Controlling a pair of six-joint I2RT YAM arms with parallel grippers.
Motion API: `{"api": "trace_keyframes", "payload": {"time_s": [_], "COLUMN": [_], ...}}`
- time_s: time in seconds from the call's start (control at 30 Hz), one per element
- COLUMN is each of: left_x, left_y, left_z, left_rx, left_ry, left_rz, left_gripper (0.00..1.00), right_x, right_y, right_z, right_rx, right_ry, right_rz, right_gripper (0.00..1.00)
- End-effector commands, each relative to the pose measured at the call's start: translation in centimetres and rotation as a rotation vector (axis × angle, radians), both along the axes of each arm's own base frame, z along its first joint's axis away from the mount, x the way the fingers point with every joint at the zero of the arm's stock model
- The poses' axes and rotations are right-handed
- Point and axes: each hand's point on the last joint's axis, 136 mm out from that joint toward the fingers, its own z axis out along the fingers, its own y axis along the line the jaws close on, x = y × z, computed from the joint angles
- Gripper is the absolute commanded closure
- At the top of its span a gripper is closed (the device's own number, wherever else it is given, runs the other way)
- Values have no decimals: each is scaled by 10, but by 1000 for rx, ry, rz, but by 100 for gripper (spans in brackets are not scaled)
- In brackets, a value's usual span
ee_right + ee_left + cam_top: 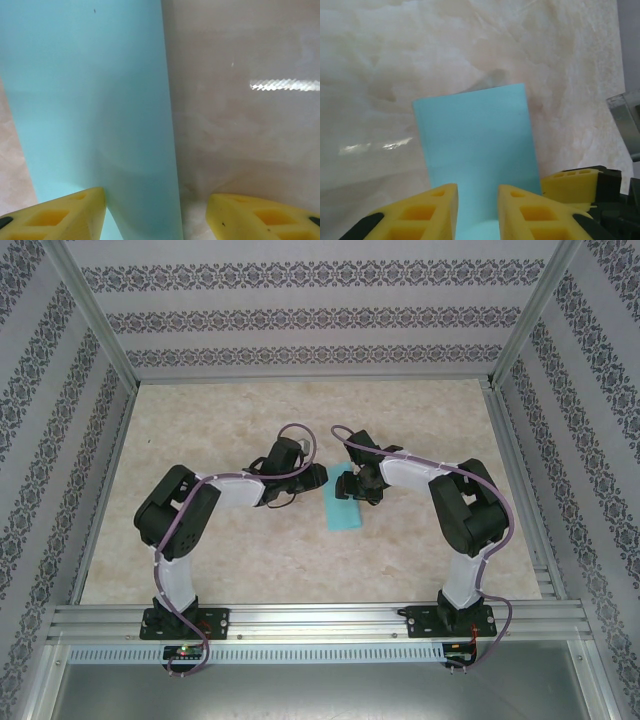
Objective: Fold a paper plane with a square sheet of paper (pick it up from the middle)
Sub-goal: Hold the square sheet of paper at the center of the table.
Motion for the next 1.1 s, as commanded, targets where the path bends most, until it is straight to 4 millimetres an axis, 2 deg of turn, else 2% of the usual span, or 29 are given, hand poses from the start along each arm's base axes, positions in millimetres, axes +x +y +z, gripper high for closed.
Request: {"api": "trace_keyframes", "payload": {"time_s": [0.0, 1.07], "left_x": [-1, -10], "left_y": [-18, -21], "left_z": [7, -27], "left_rx": [-45, 36], "left_ry": [-9, 112], "left_rz": [-59, -93], "left_gripper": [74, 93], "right_x": [-37, -42], "right_y": [-13, -18], "right_z": [-78, -91], "right_rx": [-87, -111], "right_ry": [156, 187], "right_rz": [45, 46], "right_gripper": [39, 38]}}
